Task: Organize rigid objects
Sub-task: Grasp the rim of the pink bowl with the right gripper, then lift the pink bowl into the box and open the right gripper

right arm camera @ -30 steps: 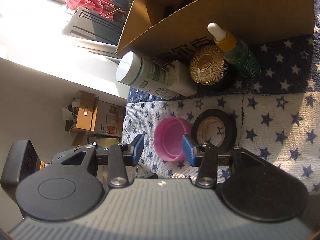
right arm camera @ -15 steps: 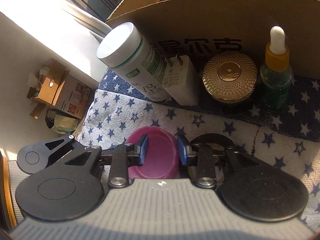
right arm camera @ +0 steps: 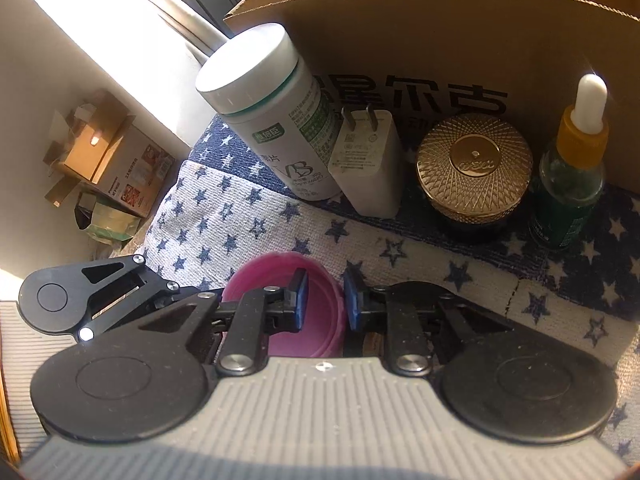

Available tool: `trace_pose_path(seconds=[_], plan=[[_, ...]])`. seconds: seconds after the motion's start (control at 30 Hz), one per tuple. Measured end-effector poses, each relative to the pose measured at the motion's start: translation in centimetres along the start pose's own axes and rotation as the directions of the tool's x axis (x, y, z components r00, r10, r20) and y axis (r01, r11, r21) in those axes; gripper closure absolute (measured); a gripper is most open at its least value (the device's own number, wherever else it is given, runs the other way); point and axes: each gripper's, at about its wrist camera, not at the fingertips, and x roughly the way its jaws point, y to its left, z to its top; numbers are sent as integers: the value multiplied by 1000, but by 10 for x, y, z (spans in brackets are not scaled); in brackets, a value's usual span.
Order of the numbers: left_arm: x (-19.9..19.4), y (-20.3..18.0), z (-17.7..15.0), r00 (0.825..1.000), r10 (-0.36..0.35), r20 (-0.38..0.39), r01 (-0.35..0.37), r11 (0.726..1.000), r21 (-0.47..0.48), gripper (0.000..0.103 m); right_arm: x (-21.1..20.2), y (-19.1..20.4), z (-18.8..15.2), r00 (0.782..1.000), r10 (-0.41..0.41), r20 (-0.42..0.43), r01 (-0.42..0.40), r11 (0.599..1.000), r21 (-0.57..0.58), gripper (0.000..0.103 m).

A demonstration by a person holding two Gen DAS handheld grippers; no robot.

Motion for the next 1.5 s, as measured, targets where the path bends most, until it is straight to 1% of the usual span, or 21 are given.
trace_pose_path(seconds=[0.03,0.13,0.23,0.43,0.47,0.53,0.6,0.77,0.93,1.1,1.13,1.17,1.2,1.23,1.3,1.4,1.43,1.5], plan=[[-1,-1,0,1000,2,0,-2,1000,-3,37,0,0,-1,1000,0,3,0,1000,2,91],[-7,-4,-1,1000,9,10,-9,1000,-1,37,-2,-2,-2,1000,7,10,-8,1000,22,91],[-16,-6,-1,1000,12,28,-12,1000,-4,37,-10,0,-3,1000,5,30,-6,1000,17,91],[-49,-5,-5,995,22,98,-20,1000,-23,37,-38,10,-3,996,22,81,-22,1000,6,91],[-53,0,0,994,24,108,-21,999,-28,37,-43,13,-2,996,24,91,-24,1000,-1,91],[-68,-5,0,991,32,133,-28,999,-36,37,-54,18,-1,993,27,111,-25,1000,-13,91],[-78,-2,1,986,42,160,-35,998,-42,37,-67,23,1,991,34,132,-31,999,-22,91],[-108,5,6,970,71,232,-61,997,-49,38,-96,38,10,982,49,184,-40,998,-51,91],[-137,10,17,950,80,302,-64,996,-63,38,-126,54,21,970,56,235,-38,996,-81,91],[-171,15,44,921,77,382,-55,996,-68,39,-164,61,44,955,59,292,-29,994,-105,91],[-175,15,51,917,78,392,-57,996,-66,41,-173,61,51,951,59,303,-28,994,-107,91],[-178,15,58,915,72,398,-52,997,-61,50,-180,60,58,948,58,313,-26,994,-106,91],[-181,17,66,918,51,393,-30,998,-60,68,-187,58,65,945,56,321,-23,994,-104,91],[-180,20,74,922,39,386,-14,998,-67,73,-192,55,71,945,62,321,-31,995,-99,93],[-173,26,93,929,10,371,20,997,-78,72,-198,46,86,946,79,314,-57,995,-77,94],[-147,40,123,938,-11,345,52,992,-111,72,-195,32,108,949,55,310,-43,998,-46,95],[-140,43,131,941,-17,339,60,991,-119,72,-189,24,119,953,54,298,-48,999,-26,95],[-119,52,147,951,-27,309,71,988,-133,72,-182,12,136,960,39,279,-38,999,-9,96]])
